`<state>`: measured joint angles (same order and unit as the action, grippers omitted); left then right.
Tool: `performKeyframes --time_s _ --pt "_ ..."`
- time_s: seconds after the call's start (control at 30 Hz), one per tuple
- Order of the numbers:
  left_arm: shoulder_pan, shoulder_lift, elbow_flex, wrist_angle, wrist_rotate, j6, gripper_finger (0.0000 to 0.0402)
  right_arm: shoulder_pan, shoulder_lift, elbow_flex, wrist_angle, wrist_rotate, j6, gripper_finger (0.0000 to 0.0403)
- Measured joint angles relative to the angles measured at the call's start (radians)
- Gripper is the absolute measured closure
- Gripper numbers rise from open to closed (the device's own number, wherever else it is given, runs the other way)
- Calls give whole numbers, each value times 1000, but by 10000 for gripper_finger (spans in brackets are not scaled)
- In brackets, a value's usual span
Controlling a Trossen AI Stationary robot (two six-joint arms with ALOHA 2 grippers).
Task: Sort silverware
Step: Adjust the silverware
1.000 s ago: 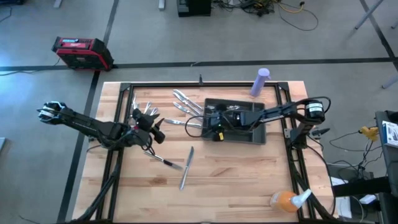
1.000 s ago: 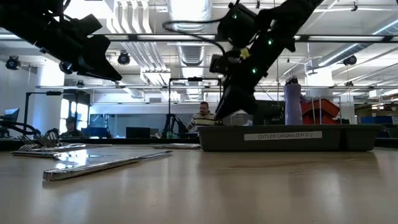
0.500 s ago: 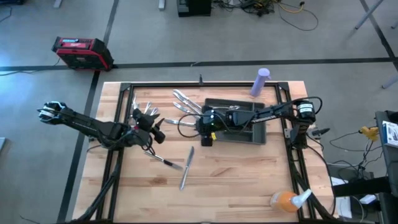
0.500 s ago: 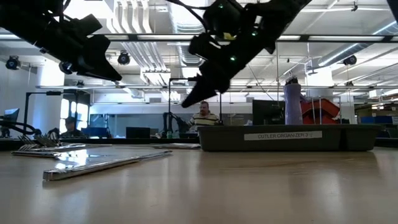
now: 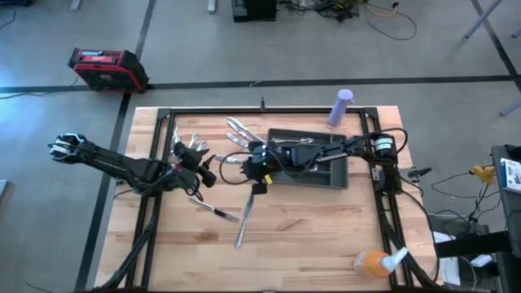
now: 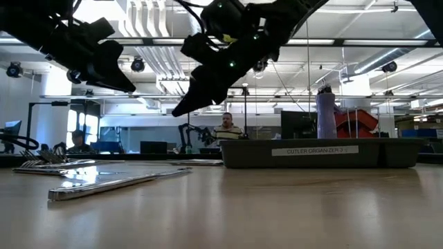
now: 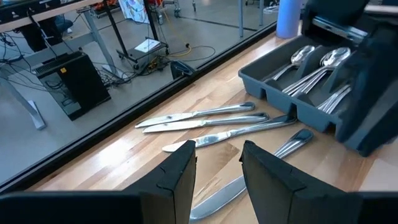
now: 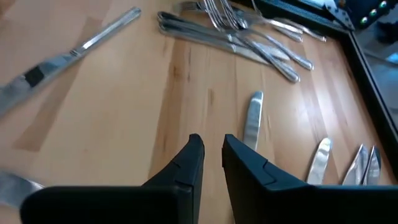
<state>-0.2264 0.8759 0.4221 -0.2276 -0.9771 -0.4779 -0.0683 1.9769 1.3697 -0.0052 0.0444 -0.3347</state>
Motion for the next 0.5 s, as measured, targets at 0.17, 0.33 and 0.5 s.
performKeyframes --time_s 0.17,0.33,0.5 --pt "4 0 0 28 0 0 284 11 -8 0 -36 0 1 367" --pt "8 1 5 69 14 8 284 37 -8 0 -123 9 2 380" --pt "19 3 17 36 55 65 284 81 -9 -2 -141 8 -3 401"
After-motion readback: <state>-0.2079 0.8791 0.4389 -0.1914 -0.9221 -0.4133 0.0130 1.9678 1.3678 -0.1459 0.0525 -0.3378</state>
